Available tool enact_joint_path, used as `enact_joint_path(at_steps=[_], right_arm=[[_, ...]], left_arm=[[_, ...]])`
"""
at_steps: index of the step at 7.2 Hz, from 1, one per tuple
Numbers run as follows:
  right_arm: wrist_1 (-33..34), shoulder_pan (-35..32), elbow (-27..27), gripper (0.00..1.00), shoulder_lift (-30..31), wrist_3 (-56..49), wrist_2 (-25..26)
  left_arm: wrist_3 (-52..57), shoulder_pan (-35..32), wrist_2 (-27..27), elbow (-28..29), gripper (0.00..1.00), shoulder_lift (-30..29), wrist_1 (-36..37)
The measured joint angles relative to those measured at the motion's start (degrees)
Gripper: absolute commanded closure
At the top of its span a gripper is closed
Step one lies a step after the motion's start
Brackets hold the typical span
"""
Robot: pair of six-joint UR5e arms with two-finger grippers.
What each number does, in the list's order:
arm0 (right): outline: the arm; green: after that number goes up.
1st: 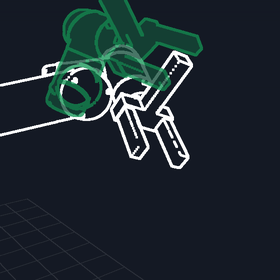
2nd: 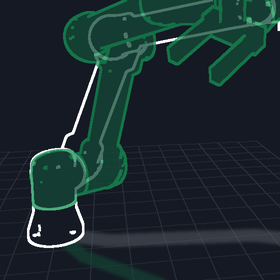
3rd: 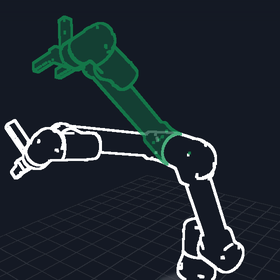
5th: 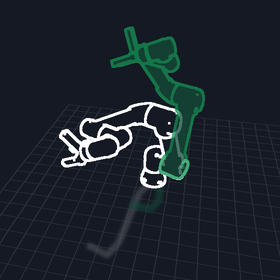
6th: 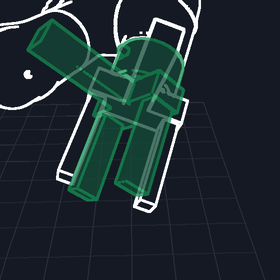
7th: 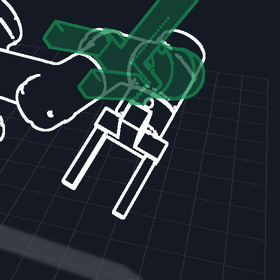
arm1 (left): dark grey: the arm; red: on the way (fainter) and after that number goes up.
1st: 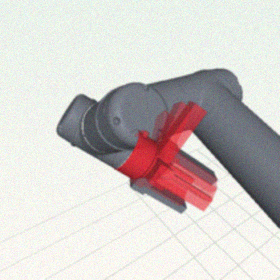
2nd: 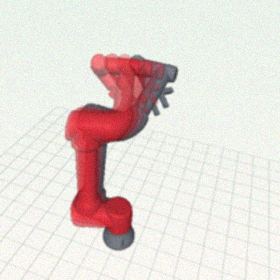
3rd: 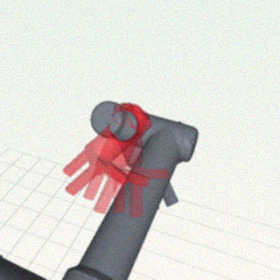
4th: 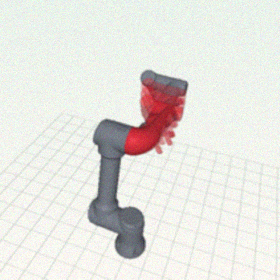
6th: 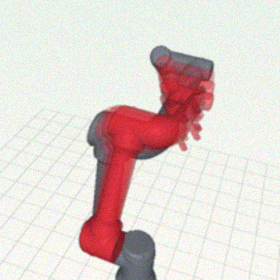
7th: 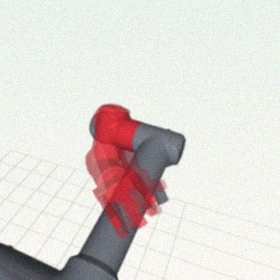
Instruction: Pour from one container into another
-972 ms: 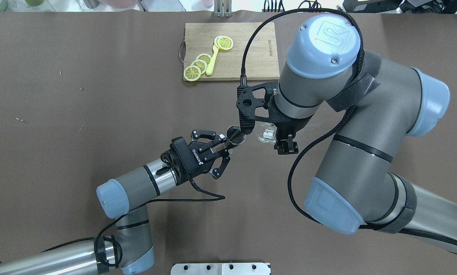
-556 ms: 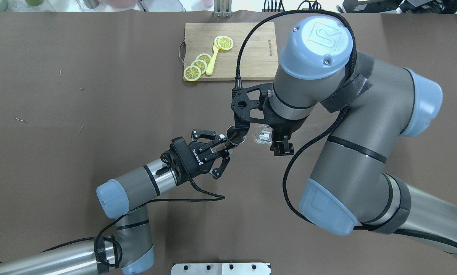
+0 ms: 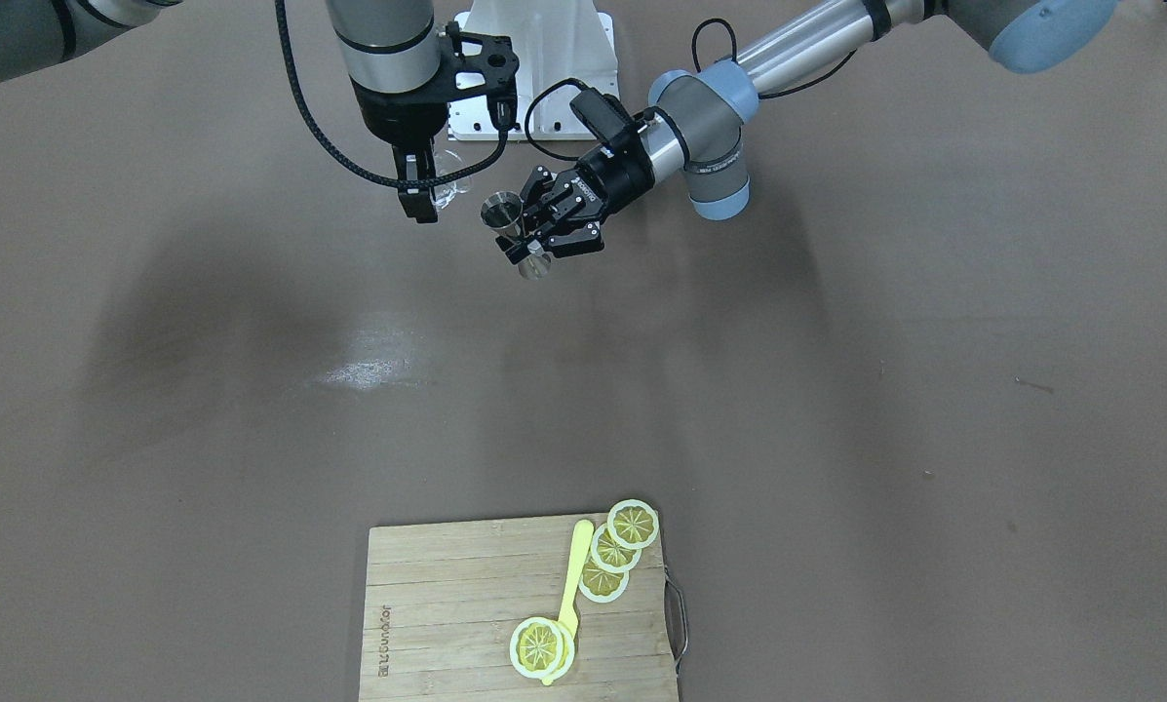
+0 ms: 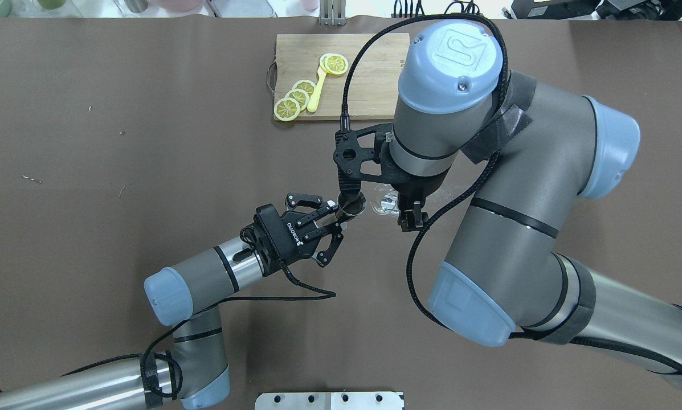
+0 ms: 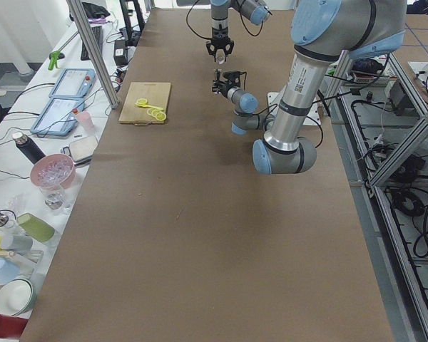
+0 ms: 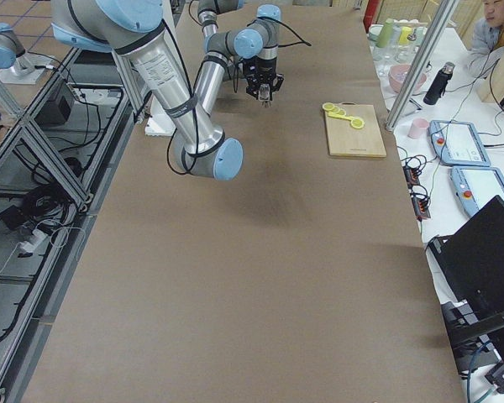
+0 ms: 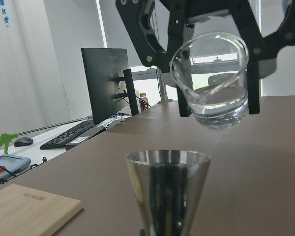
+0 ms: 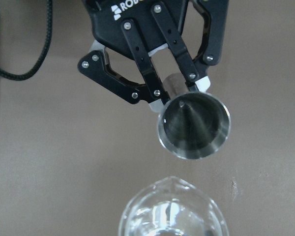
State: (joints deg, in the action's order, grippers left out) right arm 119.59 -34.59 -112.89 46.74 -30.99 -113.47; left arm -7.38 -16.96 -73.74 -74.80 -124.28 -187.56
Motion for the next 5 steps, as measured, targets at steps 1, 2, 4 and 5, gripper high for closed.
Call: enact_joint_path(at_steps=[1,2,4,5], right_arm=[[1.1,0.1,0.5,1.00,-0.6,0.0,0.0],[2.4,0.1,0.8,1.00,-1.2,0.0,0.0],[5.9,0.1,1.1,1.00,-2.3,0.0,0.0],[7.2,0.1,1.1,1.00,-2.7,0.0,0.0]], left_arm=[[0.0,0.0,0.0,0.0,1.00,0.0,0.0],[0.0,0.0,0.0,0.0,1.00,0.0,0.0],[0.0,0.0,0.0,0.0,1.00,0.0,0.0],[0.0,0.0,0.0,0.0,1.00,0.0,0.0]])
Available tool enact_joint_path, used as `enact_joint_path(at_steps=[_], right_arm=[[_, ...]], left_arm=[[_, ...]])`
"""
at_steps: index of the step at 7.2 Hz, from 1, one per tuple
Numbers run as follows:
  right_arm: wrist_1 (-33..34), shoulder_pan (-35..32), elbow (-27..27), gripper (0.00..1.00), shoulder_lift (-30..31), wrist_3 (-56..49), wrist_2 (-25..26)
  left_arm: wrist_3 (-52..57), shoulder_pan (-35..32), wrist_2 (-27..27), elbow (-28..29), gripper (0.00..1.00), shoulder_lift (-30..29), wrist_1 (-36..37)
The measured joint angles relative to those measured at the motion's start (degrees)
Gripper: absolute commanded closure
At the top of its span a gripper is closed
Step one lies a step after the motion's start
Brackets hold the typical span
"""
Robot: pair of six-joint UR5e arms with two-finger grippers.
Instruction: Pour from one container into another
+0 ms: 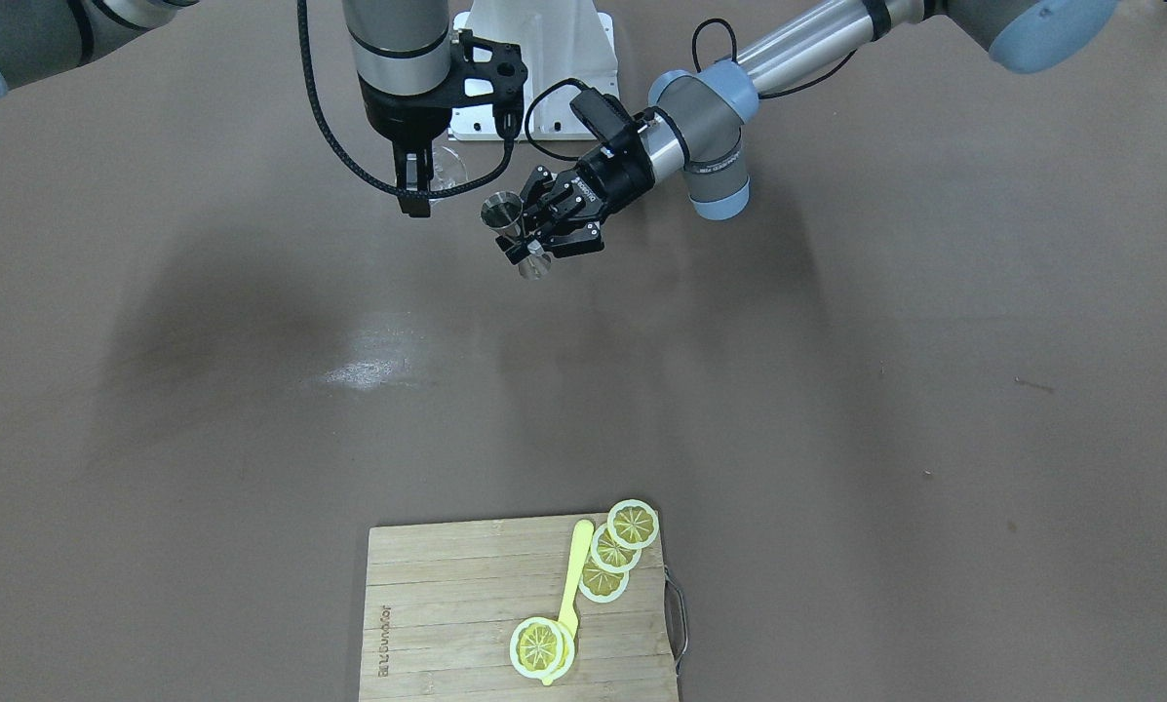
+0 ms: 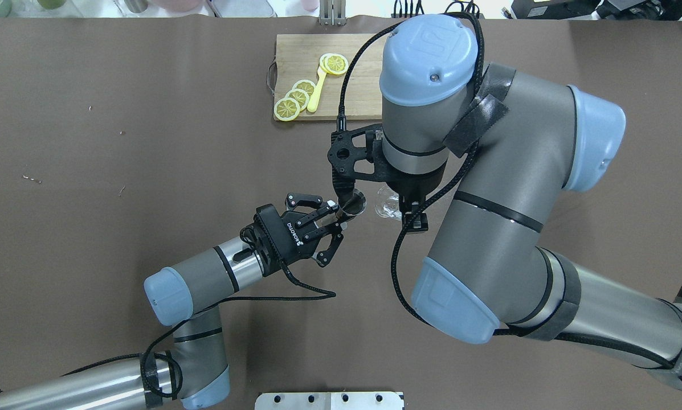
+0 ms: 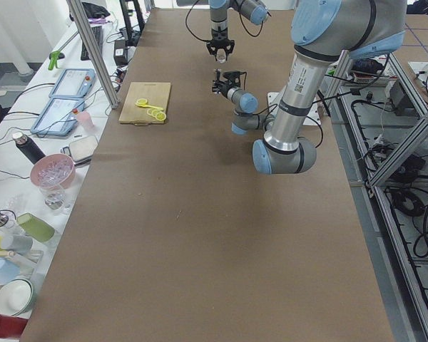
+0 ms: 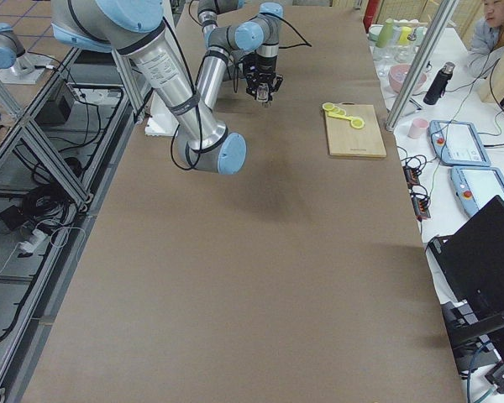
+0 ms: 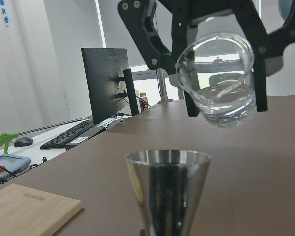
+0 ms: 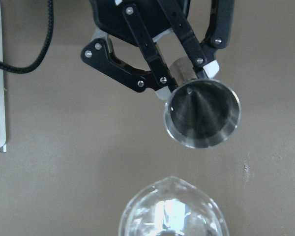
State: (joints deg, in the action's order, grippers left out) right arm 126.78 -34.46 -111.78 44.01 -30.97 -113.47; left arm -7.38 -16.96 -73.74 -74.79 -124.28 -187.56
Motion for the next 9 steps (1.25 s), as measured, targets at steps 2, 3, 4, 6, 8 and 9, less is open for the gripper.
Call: enact_joint_path(at_steps=[2,3,4,6,8,9], right_arm=[[1.3,0.0,0.2,1.00,-0.8,0.0,0.0],[1.5,0.0,0.5,1.00,-1.3,0.0,0.0],[1.6,0.0,0.7,1.00,-1.6,0.0,0.0],[1.6,0.1,1.2,1.00,-2.3,-1.3,0.3],[1.6,0.1,2.3,1.00,-3.1,-2.8,0.7],[1.6,0.1,3.3,1.00,-3.7,-3.3,1.0]], left_arm=[[0.0,0.0,0.0,0.0,1.00,0.0,0.0],[0.0,0.0,0.0,0.0,1.00,0.0,0.0],[0.0,0.0,0.0,0.0,1.00,0.0,0.0],[0.0,0.0,0.0,0.0,1.00,0.0,0.1],[0.0,0.0,-0.1,0.0,1.00,0.0,0.1],[0.0,0.0,-0.1,0.1,1.00,-0.1,0.1]])
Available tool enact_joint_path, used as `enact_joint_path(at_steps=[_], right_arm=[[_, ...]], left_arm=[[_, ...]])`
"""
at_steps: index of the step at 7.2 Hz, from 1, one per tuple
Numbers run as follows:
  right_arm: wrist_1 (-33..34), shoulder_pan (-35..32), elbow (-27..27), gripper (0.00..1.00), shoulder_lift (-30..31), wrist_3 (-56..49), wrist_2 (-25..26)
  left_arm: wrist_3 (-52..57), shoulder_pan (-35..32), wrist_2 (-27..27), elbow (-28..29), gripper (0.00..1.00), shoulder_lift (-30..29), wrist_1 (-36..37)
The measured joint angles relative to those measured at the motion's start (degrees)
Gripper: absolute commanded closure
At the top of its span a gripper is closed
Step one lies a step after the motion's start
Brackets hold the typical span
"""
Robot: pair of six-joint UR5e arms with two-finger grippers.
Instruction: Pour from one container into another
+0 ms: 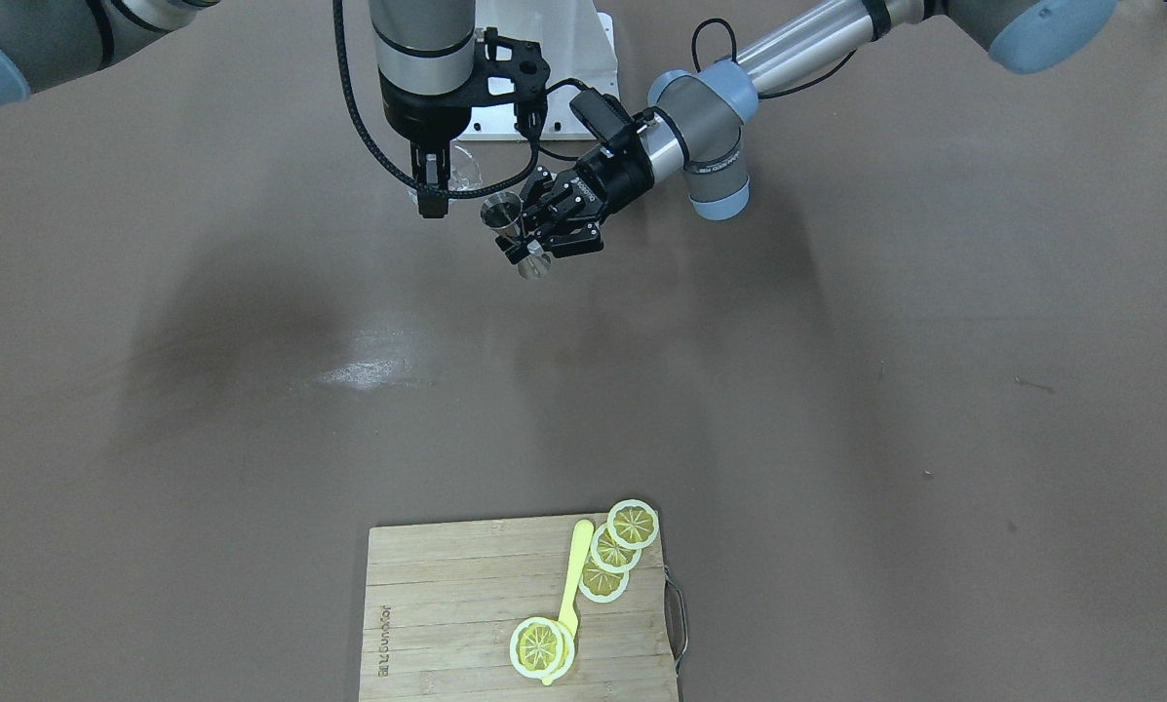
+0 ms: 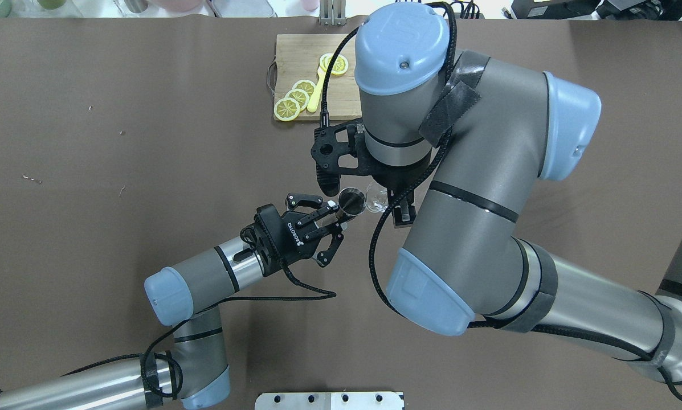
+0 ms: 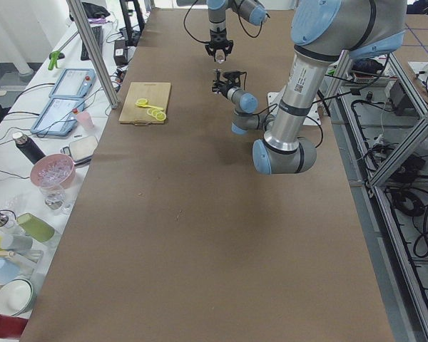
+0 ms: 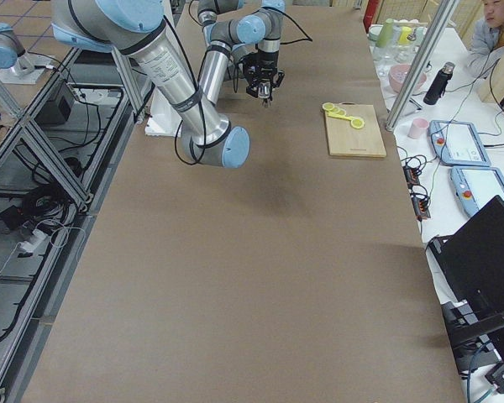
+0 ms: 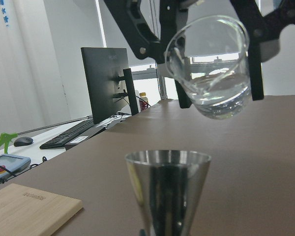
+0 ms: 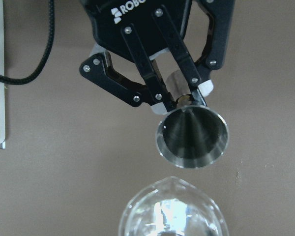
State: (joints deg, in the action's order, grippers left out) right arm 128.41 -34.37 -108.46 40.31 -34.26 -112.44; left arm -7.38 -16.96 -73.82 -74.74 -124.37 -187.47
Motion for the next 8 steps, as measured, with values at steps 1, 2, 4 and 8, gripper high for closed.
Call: enact_joint_path(at_steps=[1,2,4,8], right_arm=[[0.1,0.0,0.9,1.00,-0.5,-0.7,0.4],[0.6,0.1,1.4,1.00,-0.7,-1.1,0.8],[2.4,0.1,1.7,1.00,-1.1,-1.8,1.7],[6.1,0.5,1.8,1.00,-2.7,-2.8,2.8]], left_arm=[[0.0,0.0,0.0,0.1,1.00,-0.1,0.0],[0.0,0.0,0.0,0.2,1.00,-0.2,0.0],[0.0,0.0,0.0,0.3,1.00,-0.2,0.0],[0.0,0.0,0.1,0.3,1.00,-0.5,0.2]])
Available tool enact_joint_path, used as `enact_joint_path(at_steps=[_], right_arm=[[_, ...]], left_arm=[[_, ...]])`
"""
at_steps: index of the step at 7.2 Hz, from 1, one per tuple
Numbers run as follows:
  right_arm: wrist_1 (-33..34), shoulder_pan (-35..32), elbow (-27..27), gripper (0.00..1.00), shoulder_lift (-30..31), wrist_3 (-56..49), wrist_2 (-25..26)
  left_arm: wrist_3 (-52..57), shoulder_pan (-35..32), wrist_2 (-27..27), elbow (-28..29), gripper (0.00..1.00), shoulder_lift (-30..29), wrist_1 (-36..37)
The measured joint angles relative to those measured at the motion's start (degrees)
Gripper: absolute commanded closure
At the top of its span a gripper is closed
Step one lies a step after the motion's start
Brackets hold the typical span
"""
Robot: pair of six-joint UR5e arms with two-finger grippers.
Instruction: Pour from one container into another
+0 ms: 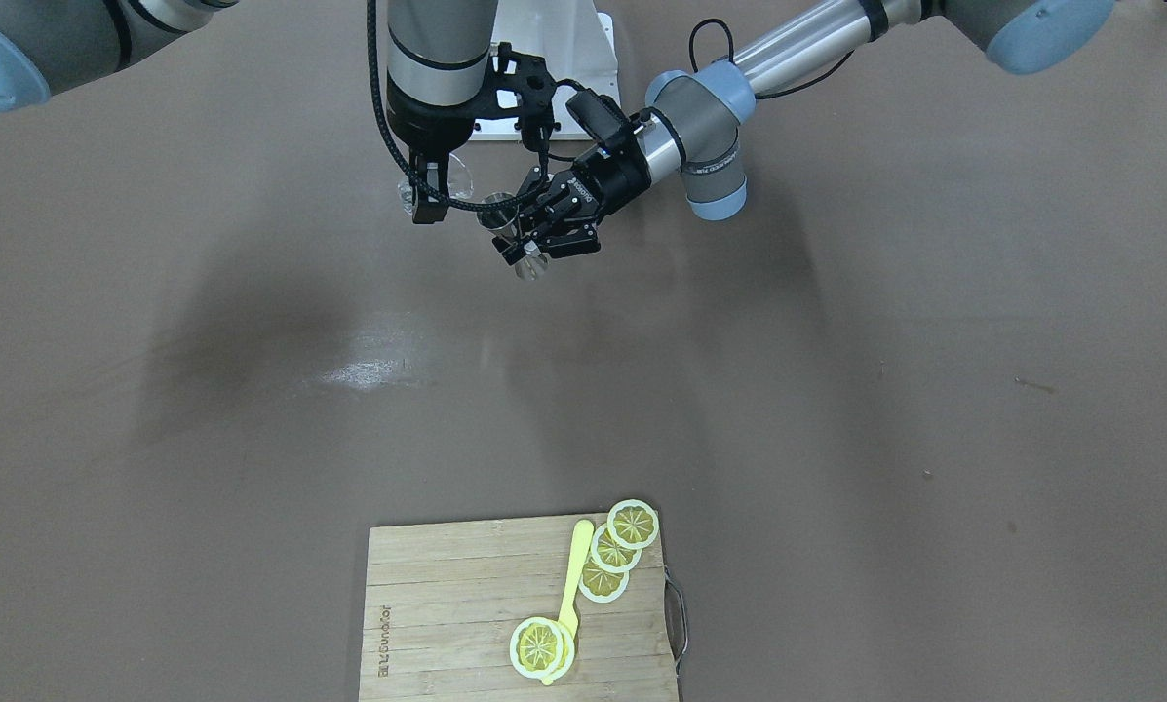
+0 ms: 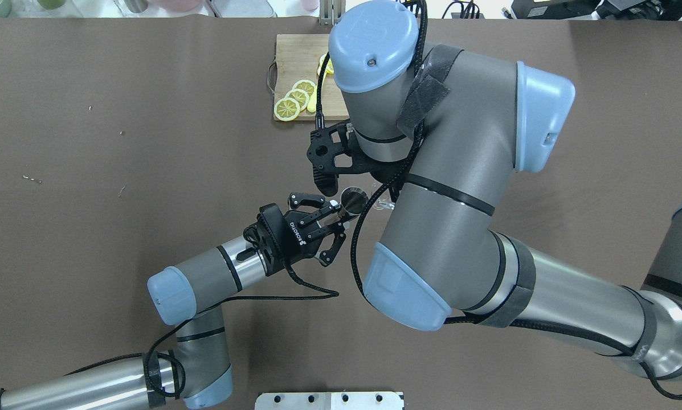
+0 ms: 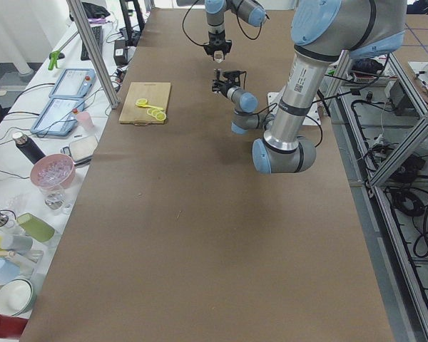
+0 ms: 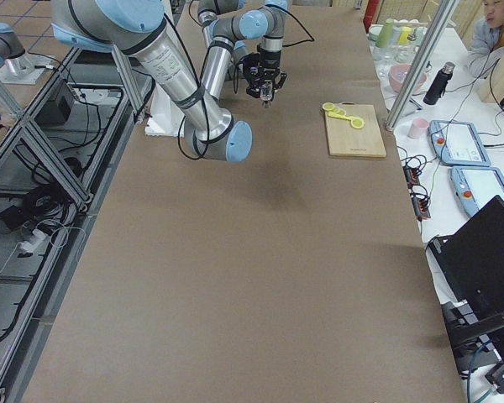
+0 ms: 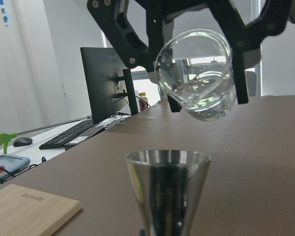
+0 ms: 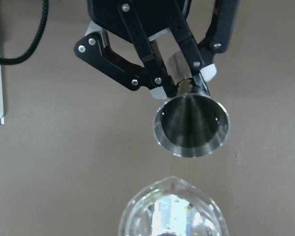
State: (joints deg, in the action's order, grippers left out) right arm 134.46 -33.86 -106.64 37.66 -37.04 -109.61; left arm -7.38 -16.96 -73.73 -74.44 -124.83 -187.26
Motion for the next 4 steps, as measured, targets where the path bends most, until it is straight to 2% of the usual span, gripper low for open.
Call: enact_joint_path(at_steps=[4], right_arm=[[1.5,1.7,0.1,1.00,-0.7,-0.2,1.4]], left_arm=[[0.0,0.0,0.0,0.0,1.00,-0.1,0.0]])
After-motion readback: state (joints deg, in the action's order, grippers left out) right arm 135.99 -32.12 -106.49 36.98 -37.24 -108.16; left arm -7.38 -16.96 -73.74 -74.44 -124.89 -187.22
